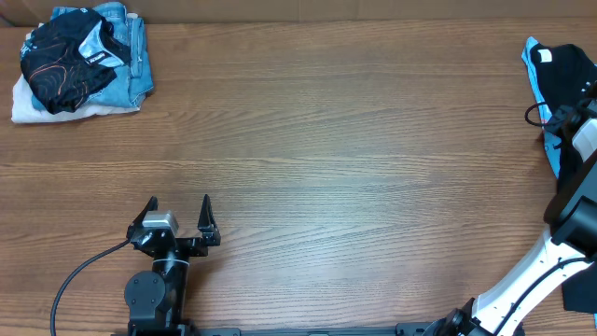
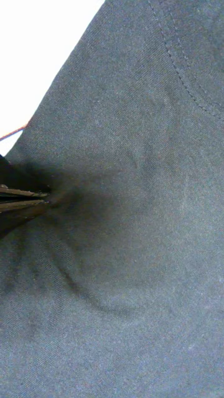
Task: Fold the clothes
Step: 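Grasp the black garment with the right gripper and lift it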
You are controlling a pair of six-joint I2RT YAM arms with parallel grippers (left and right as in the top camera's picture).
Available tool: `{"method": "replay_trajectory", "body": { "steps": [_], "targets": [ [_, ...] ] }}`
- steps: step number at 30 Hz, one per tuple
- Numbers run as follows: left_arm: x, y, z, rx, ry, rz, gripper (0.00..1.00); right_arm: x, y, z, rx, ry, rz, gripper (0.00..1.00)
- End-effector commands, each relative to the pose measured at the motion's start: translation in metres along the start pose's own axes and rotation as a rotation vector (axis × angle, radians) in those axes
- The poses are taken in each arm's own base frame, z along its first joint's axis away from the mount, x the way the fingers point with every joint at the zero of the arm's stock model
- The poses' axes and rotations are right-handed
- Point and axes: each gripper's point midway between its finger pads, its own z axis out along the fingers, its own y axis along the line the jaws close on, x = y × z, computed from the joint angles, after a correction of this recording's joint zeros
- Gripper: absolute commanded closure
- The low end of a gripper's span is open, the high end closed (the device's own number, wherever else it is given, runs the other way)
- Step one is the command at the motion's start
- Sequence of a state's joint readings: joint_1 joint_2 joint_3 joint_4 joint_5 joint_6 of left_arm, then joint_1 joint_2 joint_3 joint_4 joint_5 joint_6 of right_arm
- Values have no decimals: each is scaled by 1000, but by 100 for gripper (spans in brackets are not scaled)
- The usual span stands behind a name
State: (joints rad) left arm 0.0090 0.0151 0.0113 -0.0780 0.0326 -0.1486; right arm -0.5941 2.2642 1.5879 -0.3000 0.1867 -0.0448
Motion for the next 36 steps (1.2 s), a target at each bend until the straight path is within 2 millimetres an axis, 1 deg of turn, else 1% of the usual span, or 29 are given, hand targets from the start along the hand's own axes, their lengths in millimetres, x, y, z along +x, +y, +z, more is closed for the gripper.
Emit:
{"method": "replay_trajectory", "body": {
  "steps": [1, 5, 6, 9, 11, 15, 18, 21, 29, 33, 36],
  "targets": [
    [0, 4, 0, -17, -6, 21, 0, -19, 7, -11, -36, -41, 25, 96],
    [0, 4, 0, -17, -6, 21, 0, -33, 18, -28, -120, -72, 54, 96],
    [0, 4, 0, -17, -6, 21, 0, -41, 28, -40, -184, -89, 65, 96],
    [0, 4, 0, -17, -6, 21, 0, -56, 38, -63, -257, -119, 105, 96],
    [0, 4, 0, -17, -6, 21, 0, -66, 43, -79, -282, -143, 122, 96],
    [0, 4, 0, -17, -6, 21, 0, -88, 49, -120, -305, -206, 113, 96],
    [0, 4, 0, -17, -6, 21, 0, -103, 51, -150, -323, -252, 141, 96],
    [0, 4, 0, -17, -6, 21, 0, -110, 54, -173, -339, -277, 156, 96],
    [0, 4, 0, -17, -6, 21, 0, -116, 69, -219, -383, -304, 172, 96],
    [0, 4, 0, -17, -6, 21, 0, -124, 75, -256, -420, -347, 206, 96],
    [0, 4, 0, -17, -6, 21, 0, -129, 85, -295, -462, -397, 192, 96]
  ]
}}
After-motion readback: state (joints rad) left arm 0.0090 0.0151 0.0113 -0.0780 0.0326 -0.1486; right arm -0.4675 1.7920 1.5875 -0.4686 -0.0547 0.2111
